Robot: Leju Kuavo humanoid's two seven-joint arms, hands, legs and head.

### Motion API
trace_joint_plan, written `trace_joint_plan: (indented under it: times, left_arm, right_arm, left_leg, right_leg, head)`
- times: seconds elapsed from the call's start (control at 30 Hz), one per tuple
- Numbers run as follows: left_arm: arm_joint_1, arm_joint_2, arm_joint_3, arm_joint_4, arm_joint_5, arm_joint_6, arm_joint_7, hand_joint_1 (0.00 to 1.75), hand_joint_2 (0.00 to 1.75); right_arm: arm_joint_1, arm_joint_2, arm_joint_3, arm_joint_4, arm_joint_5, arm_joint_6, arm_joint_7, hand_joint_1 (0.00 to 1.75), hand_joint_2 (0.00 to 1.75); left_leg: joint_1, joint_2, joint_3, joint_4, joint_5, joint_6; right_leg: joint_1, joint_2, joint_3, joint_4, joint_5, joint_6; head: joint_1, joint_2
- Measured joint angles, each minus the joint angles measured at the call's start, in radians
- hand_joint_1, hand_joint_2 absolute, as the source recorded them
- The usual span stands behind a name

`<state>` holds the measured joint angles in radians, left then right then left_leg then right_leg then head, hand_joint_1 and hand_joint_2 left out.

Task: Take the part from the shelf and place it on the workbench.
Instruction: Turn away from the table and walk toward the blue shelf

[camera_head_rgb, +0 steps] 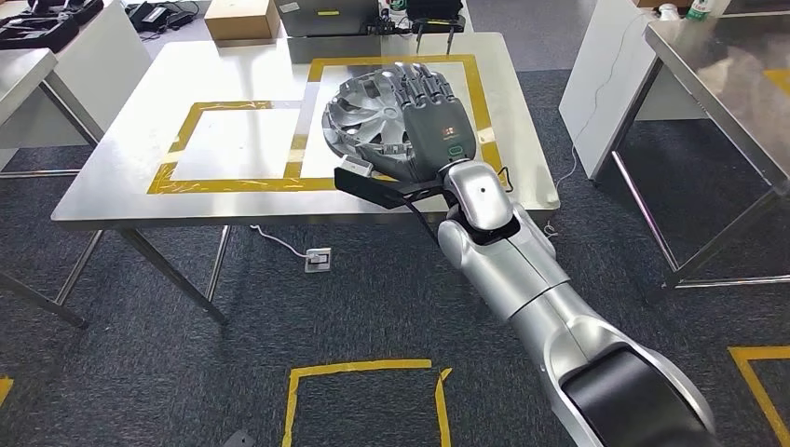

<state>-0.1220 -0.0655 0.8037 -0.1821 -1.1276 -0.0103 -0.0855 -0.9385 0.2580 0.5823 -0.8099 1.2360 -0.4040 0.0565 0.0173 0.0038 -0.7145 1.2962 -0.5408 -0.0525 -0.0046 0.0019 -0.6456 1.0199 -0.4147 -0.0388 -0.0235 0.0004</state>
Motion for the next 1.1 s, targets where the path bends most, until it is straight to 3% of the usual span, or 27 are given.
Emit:
trace_joint_plan:
  times: [0.07, 0.13, 0.17, 0.23, 0.27, 0.3, 0.33, 0.4, 0.43, 0.47, 0.5, 0.57, 0.63, 0.67, 0.7, 0.77, 0.8, 0.83, 0.9, 0.93, 0.97, 1.0, 1.03, 1.07, 1.1]
  left_arm:
    - [-0.001, 0.000, 0.000, 0.000, 0.000, 0.000, 0.000, 0.00, 0.00]
    - [-0.002, 0.001, 0.000, -0.001, 0.000, 0.000, -0.001, 0.00, 0.00]
    - [-0.002, 0.001, 0.000, -0.001, 0.000, 0.000, -0.002, 0.00, 0.00]
    - [-0.001, 0.000, 0.000, -0.001, 0.000, 0.000, -0.003, 0.00, 0.00]
    - [-0.001, 0.000, 0.000, -0.001, -0.001, 0.000, -0.004, 0.00, 0.00]
    - [-0.001, 0.000, 0.000, -0.001, -0.001, 0.000, -0.004, 0.00, 0.00]
    - [-0.001, -0.001, 0.000, -0.001, -0.002, 0.000, -0.004, 0.00, 0.00]
    - [-0.001, -0.001, 0.000, -0.001, -0.003, 0.000, -0.004, 0.00, 0.00]
    - [-0.001, -0.001, 0.000, -0.001, -0.004, 0.000, -0.004, 0.00, 0.00]
    - [0.000, 0.000, 0.000, -0.001, -0.004, 0.000, -0.004, 0.00, 0.00]
    - [0.000, 0.000, 0.000, -0.001, -0.005, 0.000, -0.004, 0.00, 0.00]
    - [0.000, -0.002, 0.000, -0.001, -0.006, 0.000, -0.005, 0.00, 0.00]
    - [0.000, -0.005, 0.000, -0.001, -0.007, 0.000, -0.006, 0.00, 0.00]
    - [0.000, -0.006, 0.000, -0.001, -0.007, 0.000, -0.006, 0.00, 0.00]
    - [0.000, -0.006, 0.000, -0.001, -0.007, 0.000, -0.006, 0.00, 0.00]
    - [0.001, -0.005, 0.000, -0.001, -0.008, -0.001, -0.006, 0.00, 0.00]
    - [0.001, -0.004, 0.000, -0.001, -0.009, -0.002, -0.006, 0.00, 0.00]
    - [0.001, -0.004, 0.000, 0.000, -0.010, -0.002, -0.004, 0.00, 0.00]
    - [0.001, -0.002, 0.001, 0.000, -0.010, -0.002, -0.002, 0.00, 0.00]
    - [0.001, -0.001, 0.001, 0.000, -0.009, -0.001, -0.002, 0.00, 0.00]
    - [0.001, 0.000, 0.001, 0.000, -0.009, 0.000, -0.002, 0.00, 0.00]
    - [0.002, 0.001, 0.001, 0.000, -0.008, 0.000, -0.003, 0.00, 0.00]
    - [0.002, 0.002, 0.001, 0.000, -0.007, 0.001, -0.003, 0.00, 0.00]
    - [0.002, 0.002, 0.001, 0.000, -0.007, 0.001, -0.004, 0.00, 0.00]
    - [0.001, 0.003, 0.001, 0.000, -0.006, 0.001, -0.004, 0.00, 0.00]
  right_arm:
    - [0.000, 0.000, 0.000, 0.002, 0.000, 0.000, 0.000, 0.00, 0.00]
    - [0.000, 0.001, -0.001, 0.002, 0.000, 0.000, 0.000, 0.00, 0.00]
    - [-0.001, 0.001, -0.002, 0.002, 0.000, 0.000, 0.000, 0.00, 0.00]
    - [-0.002, 0.000, -0.002, 0.002, 0.000, 0.002, 0.002, 0.00, 0.00]
    - [-0.002, -0.001, -0.003, 0.002, 0.001, 0.003, 0.003, 0.00, 0.00]
    - [-0.002, -0.002, -0.004, 0.002, 0.001, 0.005, 0.005, 0.00, 0.00]
    - [-0.002, -0.003, -0.006, 0.002, 0.002, 0.006, 0.005, 0.00, 0.00]
    - [0.000, -0.004, -0.009, 0.002, 0.005, 0.007, 0.008, 0.00, 0.00]
    - [0.001, -0.005, -0.011, 0.002, 0.006, 0.008, 0.010, 0.00, 0.00]
    - [0.004, -0.006, -0.011, 0.002, 0.007, 0.009, 0.012, 0.00, 0.00]
    - [0.007, -0.008, -0.012, 0.002, 0.007, 0.010, 0.015, 0.00, 0.00]
    - [0.009, -0.009, -0.013, 0.001, 0.008, 0.011, 0.016, 0.00, 0.00]
    - [0.008, -0.008, -0.013, -0.004, 0.009, 0.012, 0.016, 0.00, 0.00]
    - [0.007, -0.008, -0.014, -0.006, 0.010, 0.012, 0.016, 0.00, 0.00]
    - [0.006, -0.008, -0.014, -0.008, 0.010, 0.012, 0.016, 0.00, 0.00]
    - [0.003, -0.009, -0.015, -0.008, 0.009, 0.012, 0.016, 0.00, 0.00]
    - [0.002, -0.008, -0.015, -0.008, 0.009, 0.013, 0.016, 0.00, 0.00]
    - [0.001, -0.008, -0.015, -0.008, 0.008, 0.013, 0.014, 0.00, 0.00]
    - [0.001, -0.007, -0.015, -0.008, 0.006, 0.014, 0.009, 0.00, 0.00]
    - [0.002, -0.007, -0.015, -0.008, 0.006, 0.014, 0.006, 0.00, 0.00]
    - [0.003, -0.007, -0.015, -0.007, 0.005, 0.015, 0.004, 0.00, 0.00]
    - [0.004, -0.007, -0.015, -0.006, 0.005, 0.015, 0.002, 0.00, 0.00]
    - [0.005, -0.007, -0.015, -0.006, 0.004, 0.015, 0.002, 0.00, 0.00]
    - [0.006, -0.007, -0.015, -0.006, 0.004, 0.016, 0.002, 0.00, 0.00]
    - [0.006, -0.006, -0.015, -0.005, 0.002, 0.016, 0.002, 0.00, 0.00]
  left_leg:
    - [0.001, -0.001, 0.093, -0.108, 0.036, 0.002]
    - [-0.003, -0.005, 0.181, -0.232, 0.024, 0.013]
    - [-0.006, -0.008, 0.199, -0.263, 0.012, 0.021]
    - [-0.009, -0.007, 0.193, -0.272, 0.019, 0.039]
    - [-0.008, -0.005, 0.186, -0.272, 0.028, 0.049]
    - [-0.006, -0.002, 0.176, -0.273, 0.040, 0.058]
    - [-0.005, 0.001, 0.163, -0.274, 0.054, 0.065]
    - [-0.006, 0.003, 0.132, -0.272, 0.080, 0.071]
    - [-0.007, 0.004, 0.115, -0.271, 0.092, 0.072]
    - [-0.008, 0.004, 0.099, -0.269, 0.104, 0.072]
    - [-0.009, 0.004, 0.084, -0.268, 0.115, 0.071]
    - [-0.012, 0.004, 0.058, -0.265, 0.136, 0.069]
    - [-0.014, 0.005, 0.044, -0.265, 0.154, 0.061]
    - [-0.013, 0.005, 0.043, -0.268, 0.163, 0.055]
    - [-0.011, 0.005, 0.044, -0.272, 0.172, 0.048]
    - [-0.008, 0.004, 0.041, -0.279, 0.181, 0.035]
    - [-0.008, 0.002, 0.033, -0.268, 0.164, 0.031]
    - [-0.008, 0.000, 0.020, -0.237, 0.126, 0.026]
    - [-0.005, -0.002, -0.013, -0.121, 0.024, 0.018]
    - [-0.004, -0.002, -0.025, -0.056, -0.010, 0.013]
    - [-0.002, -0.002, -0.027, -0.008, -0.019, 0.009]
    - [0.000, -0.002, -0.014, 0.011, -0.004, 0.006]
    - [0.002, -0.002, 0.016, -0.005, 0.023, 0.003]
    - [0.005, -0.002, 0.064, -0.056, 0.045, 0.000]
    - [0.006, -0.003, 0.122, -0.129, 0.045, -0.003]
  right_leg:
    - [-0.001, 0.000, -0.025, 0.003, 0.021, 0.007]
    - [0.001, 0.000, -0.037, 0.006, 0.038, 0.019]
    - [0.002, 0.000, -0.038, 0.006, 0.046, 0.026]
    - [0.002, 0.000, -0.039, 0.001, 0.062, 0.039]
    - [0.001, 0.001, -0.045, 0.005, 0.055, 0.045]
    - [0.000, 0.001, -0.056, 0.023, 0.030, 0.051]
    - [-0.002, 0.002, -0.073, 0.063, -0.014, 0.056]
    - [-0.003, 0.001, -0.110, 0.193, -0.118, 0.064]
    - [-0.003, 0.001, -0.121, 0.256, -0.147, 0.066]
    - [-0.002, 0.001, -0.119, 0.293, -0.150, 0.066]
    - [-0.002, 0.001, -0.099, 0.295, -0.134, 0.063]
    - [0.004, 0.001, -0.006, 0.196, -0.096, 0.048]
    - [0.012, -0.001, 0.093, 0.058, -0.100, 0.030]
    - [0.016, -0.002, 0.119, 0.017, -0.109, 0.024]
    - [0.019, -0.002, 0.125, 0.001, -0.110, 0.020]
    - [0.017, -0.004, 0.115, -0.008, -0.087, 0.009]
    - [0.014, -0.005, 0.106, -0.014, -0.073, 0.002]
    - [0.010, -0.007, 0.094, -0.019, -0.057, -0.003]
    - [0.006, -0.007, 0.064, -0.021, -0.029, -0.008]
    - [0.006, -0.007, 0.047, -0.020, -0.016, -0.007]
    - [0.005, -0.007, 0.029, -0.019, -0.003, -0.005]
    - [0.003, -0.008, 0.011, -0.018, 0.010, -0.002]
    - [0.001, -0.008, -0.006, -0.015, 0.022, 0.002]
    - [-0.001, -0.009, -0.022, -0.011, 0.034, 0.008]
    - [-0.002, -0.009, -0.035, -0.007, 0.044, 0.014]
  head:
    - [0.000, 0.000]
    - [0.000, 0.000]
    - [0.000, 0.000]
    - [-0.001, 0.000]
    - [-0.001, 0.000]
    - [0.001, 0.000]
    - [0.002, 0.000]
    - [0.004, 0.000]
    - [0.004, 0.000]
    - [0.005, 0.000]
    - [0.005, 0.000]
    - [0.005, 0.000]
    - [0.005, 0.000]
    - [0.006, 0.000]
    - [0.007, 0.000]
    - [0.011, 0.000]
    - [0.009, 0.000]
    - [0.008, 0.000]
    - [0.004, 0.000]
    - [0.003, 0.000]
    - [0.003, 0.000]
    - [0.002, 0.000]
    - [0.002, 0.000]
    - [0.002, 0.000]
    - [0.001, 0.000]
